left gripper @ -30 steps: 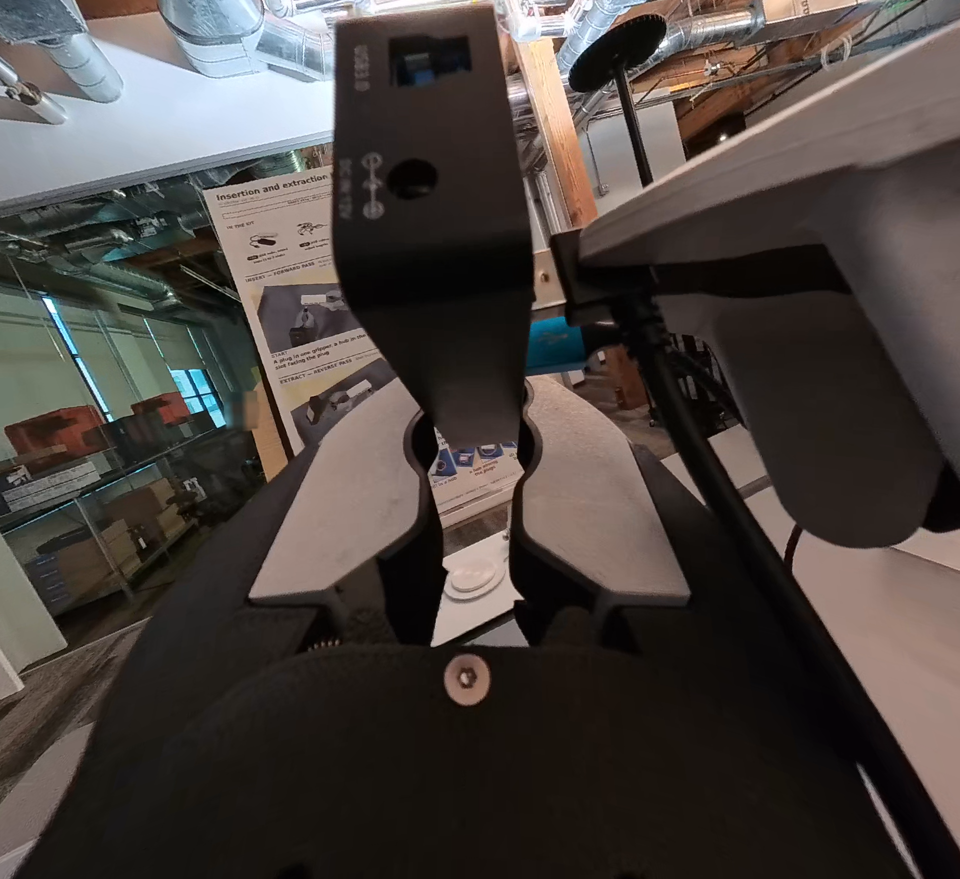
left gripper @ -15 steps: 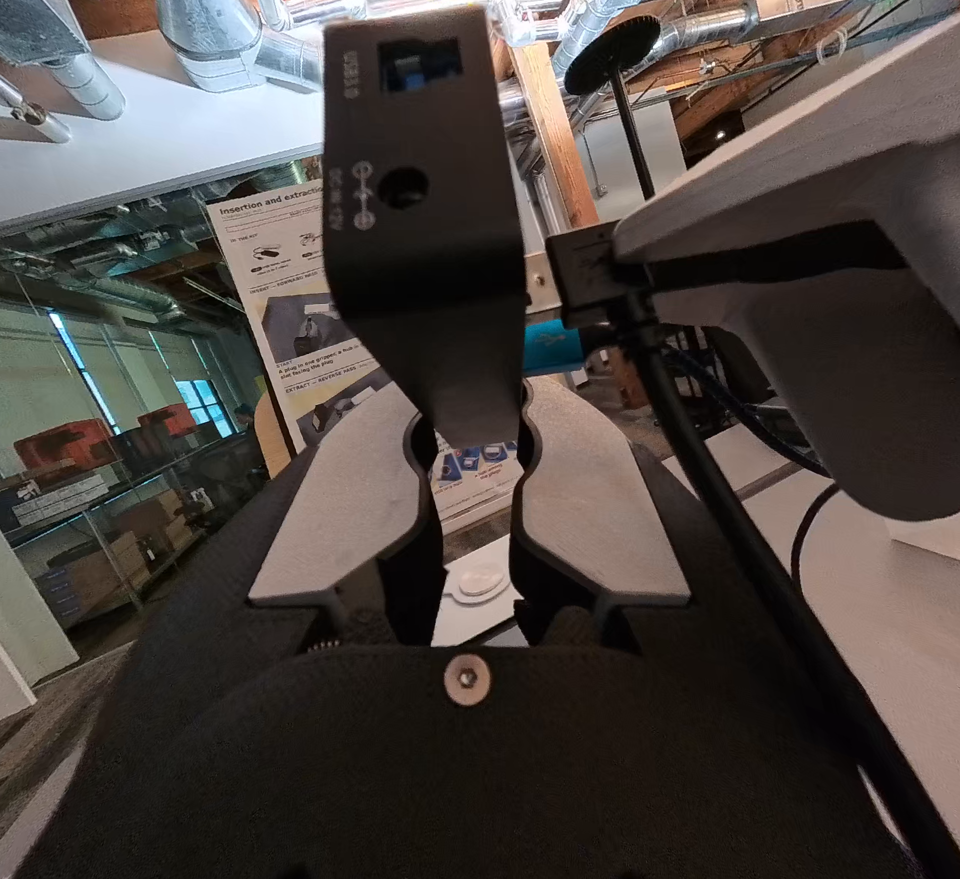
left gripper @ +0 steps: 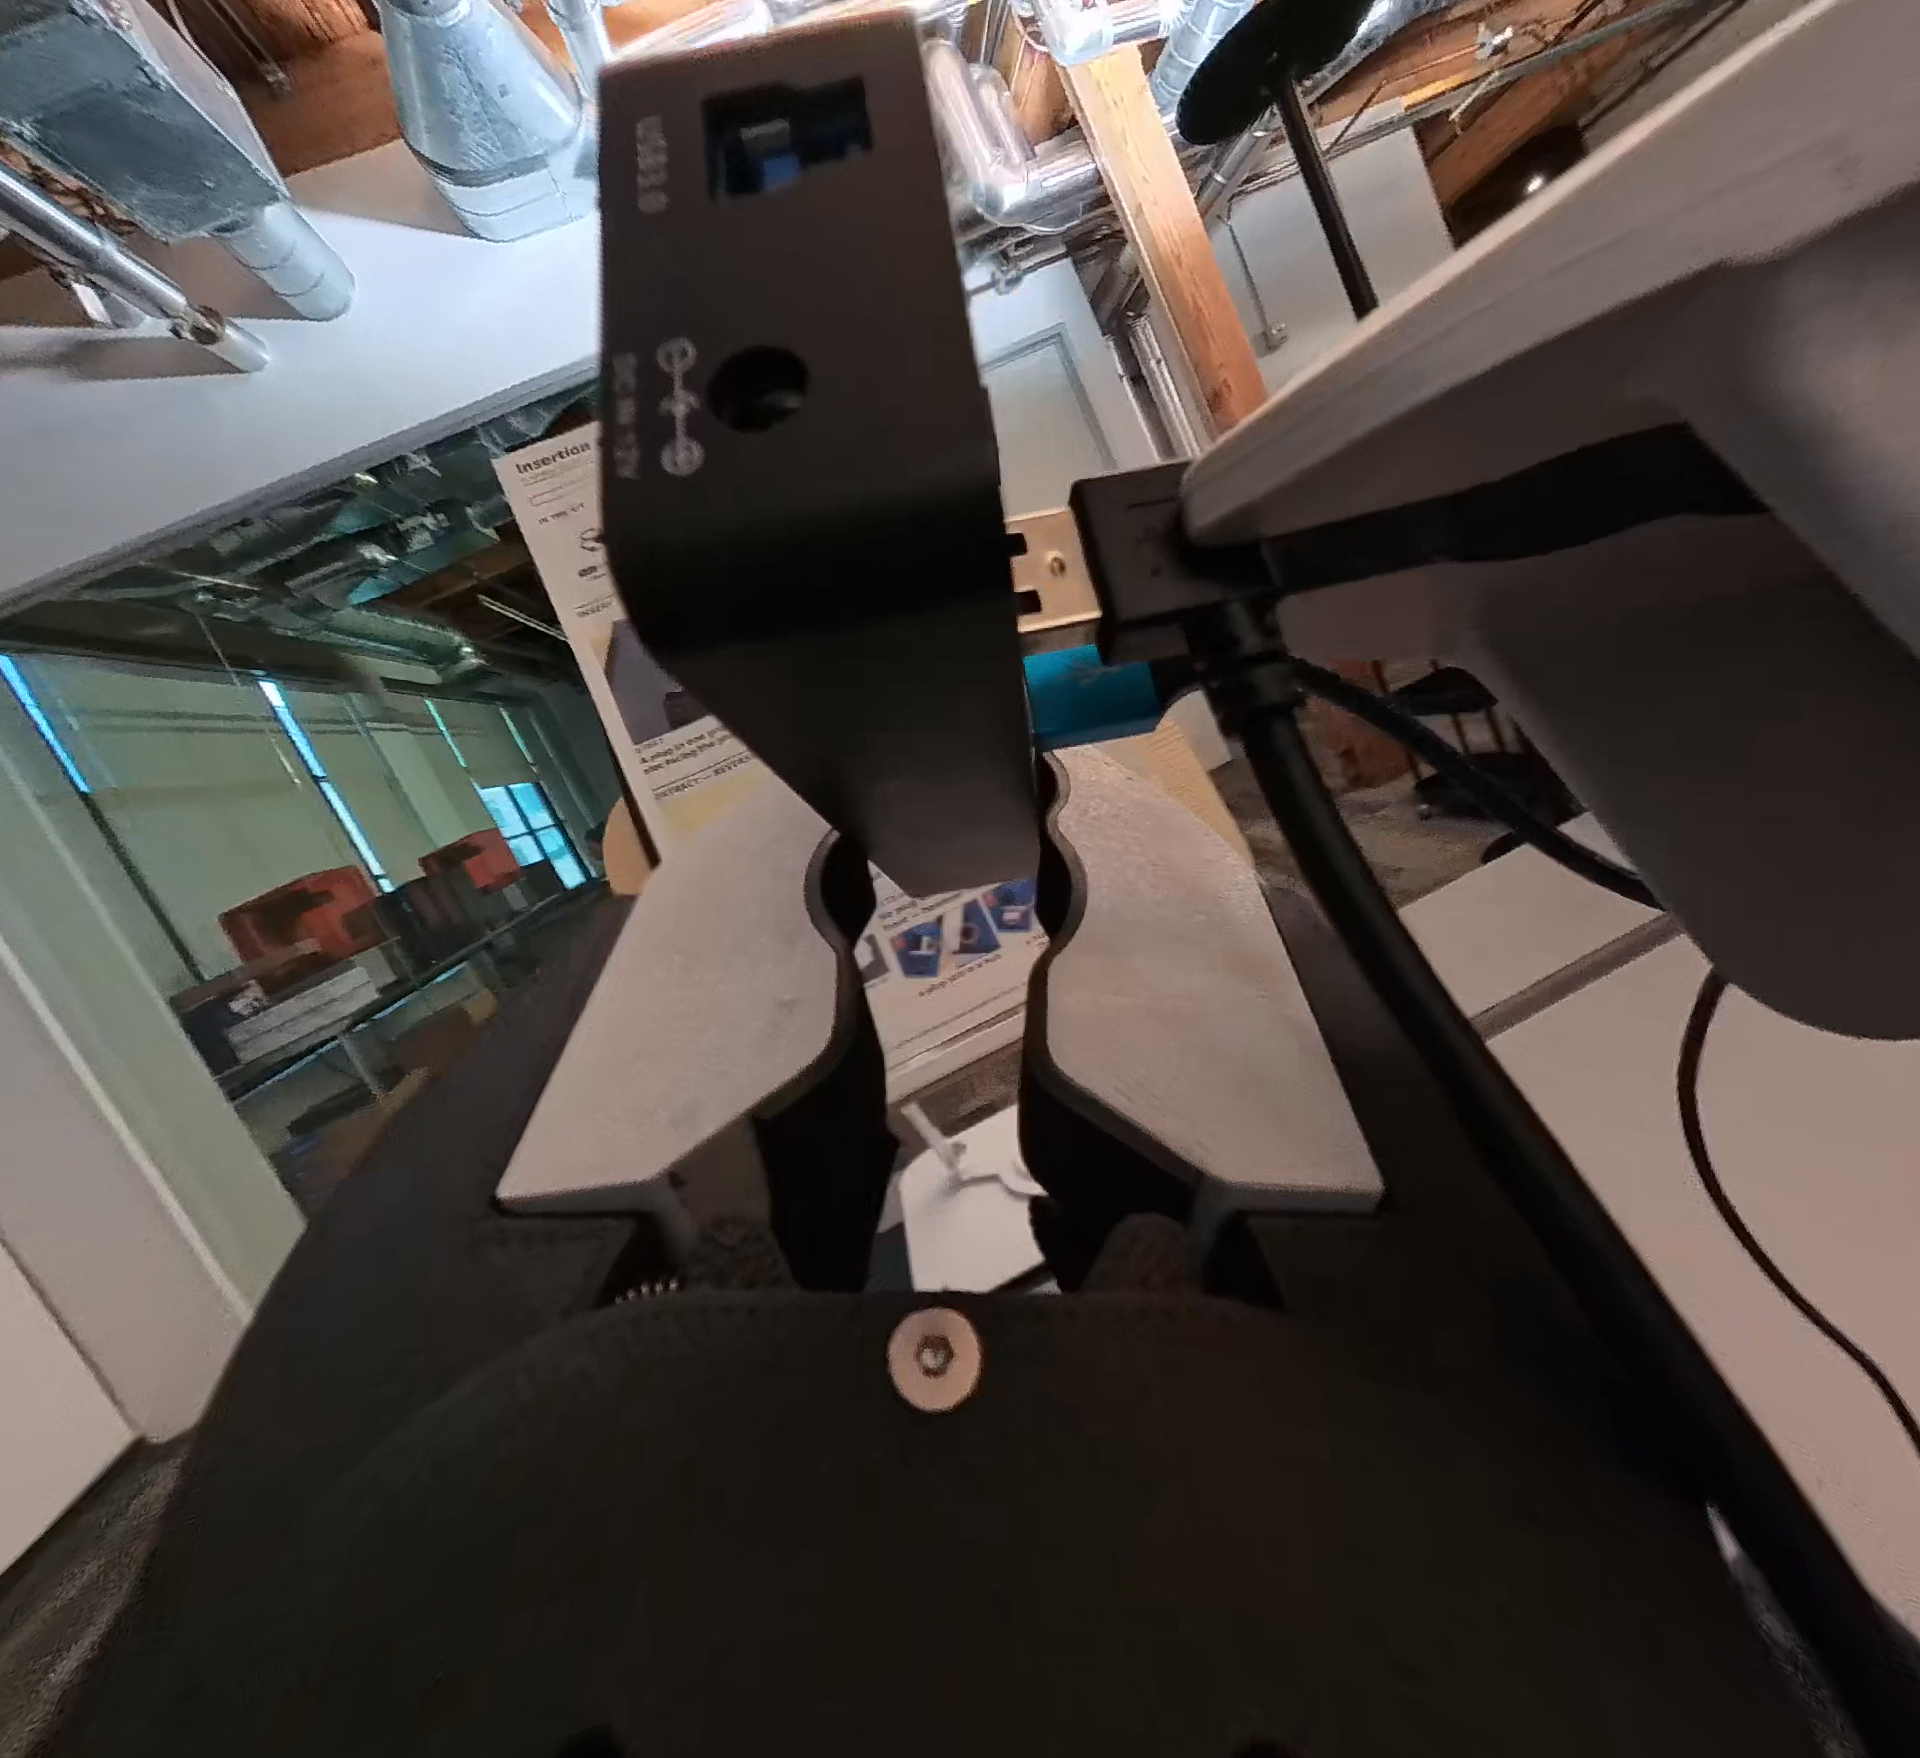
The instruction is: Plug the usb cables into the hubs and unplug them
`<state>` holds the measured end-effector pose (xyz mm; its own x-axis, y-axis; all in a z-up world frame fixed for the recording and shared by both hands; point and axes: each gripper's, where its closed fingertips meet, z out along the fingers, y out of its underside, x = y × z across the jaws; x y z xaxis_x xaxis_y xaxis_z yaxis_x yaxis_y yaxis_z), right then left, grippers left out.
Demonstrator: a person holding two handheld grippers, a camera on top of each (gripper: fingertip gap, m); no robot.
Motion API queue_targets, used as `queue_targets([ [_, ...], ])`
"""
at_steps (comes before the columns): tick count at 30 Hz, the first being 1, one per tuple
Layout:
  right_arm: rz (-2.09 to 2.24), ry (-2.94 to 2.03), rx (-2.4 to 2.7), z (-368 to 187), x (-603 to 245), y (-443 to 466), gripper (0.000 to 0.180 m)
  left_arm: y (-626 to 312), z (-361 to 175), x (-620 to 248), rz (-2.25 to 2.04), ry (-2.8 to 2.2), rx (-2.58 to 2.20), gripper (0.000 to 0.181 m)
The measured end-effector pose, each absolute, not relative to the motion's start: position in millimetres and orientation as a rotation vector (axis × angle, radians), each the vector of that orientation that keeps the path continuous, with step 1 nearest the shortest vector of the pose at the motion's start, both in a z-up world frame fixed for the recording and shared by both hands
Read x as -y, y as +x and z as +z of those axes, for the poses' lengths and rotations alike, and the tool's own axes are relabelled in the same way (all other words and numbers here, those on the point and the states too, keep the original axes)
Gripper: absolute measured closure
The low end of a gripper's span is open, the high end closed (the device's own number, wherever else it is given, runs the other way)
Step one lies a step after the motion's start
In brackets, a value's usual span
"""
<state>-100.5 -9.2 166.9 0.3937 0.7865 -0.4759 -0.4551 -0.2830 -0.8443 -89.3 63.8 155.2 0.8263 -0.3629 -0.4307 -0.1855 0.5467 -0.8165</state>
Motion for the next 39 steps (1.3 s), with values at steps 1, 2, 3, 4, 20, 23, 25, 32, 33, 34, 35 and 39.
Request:
queue_targets([
  [1, 1.246, -1.398, 0.325, 167, 9, -101, 0.171, -91, 155, -64, -0.097, -1.001, -0.62, 0.154],
  [2, 1.259, -1.398, 0.326, 167, 9, -101, 0.171, -91, 156, -64, -0.083, -0.998, -0.619, 0.154],
  [3, 1.269, -1.395, 0.321, 167, 9, -101, 0.172, -92, 156, -65, -0.07, -1.001, -0.62, 0.154],
  [4, 1.269, -1.393, 0.315, 167, 9, -101, 0.172, -92, 155, -66, -0.062, -1.007, -0.621, 0.154],
  [20, 1.325, -1.39, 0.351, 167, 11, -104, 0.171, -82, 152, -61, -0.125, -1.0, -0.684, 0.155],
  [23, 1.277, -1.397, 0.392, 168, 11, -99, 0.171, -82, 155, -59, -0.054, -0.982, -0.712, 0.155],
  [25, 1.262, -1.389, 0.405, 170, 13, -97, 0.171, -80, 156, -56, -0.042, -0.983, -0.743, 0.155],
  [32, 1.361, -1.392, 0.409, 169, 18, -96, 0.172, -71, 150, -50, -0.054, -0.943, -0.828, 0.154],
  [33, 1.365, -1.395, 0.415, 169, 20, -97, 0.172, -71, 151, -49, -0.064, -0.937, -0.829, 0.154],
  [34, 1.361, -1.394, 0.415, 169, 20, -98, 0.172, -72, 151, -48, -0.066, -0.937, -0.829, 0.154],
  [35, 1.351, -1.391, 0.412, 170, 20, -98, 0.171, -72, 152, -48, -0.076, -0.935, -0.825, 0.154],
  [39, 1.331, -1.355, 0.403, 174, 19, -101, 0.171, -74, 158, -48, -0.148, -0.919, -0.768, 0.154],
])
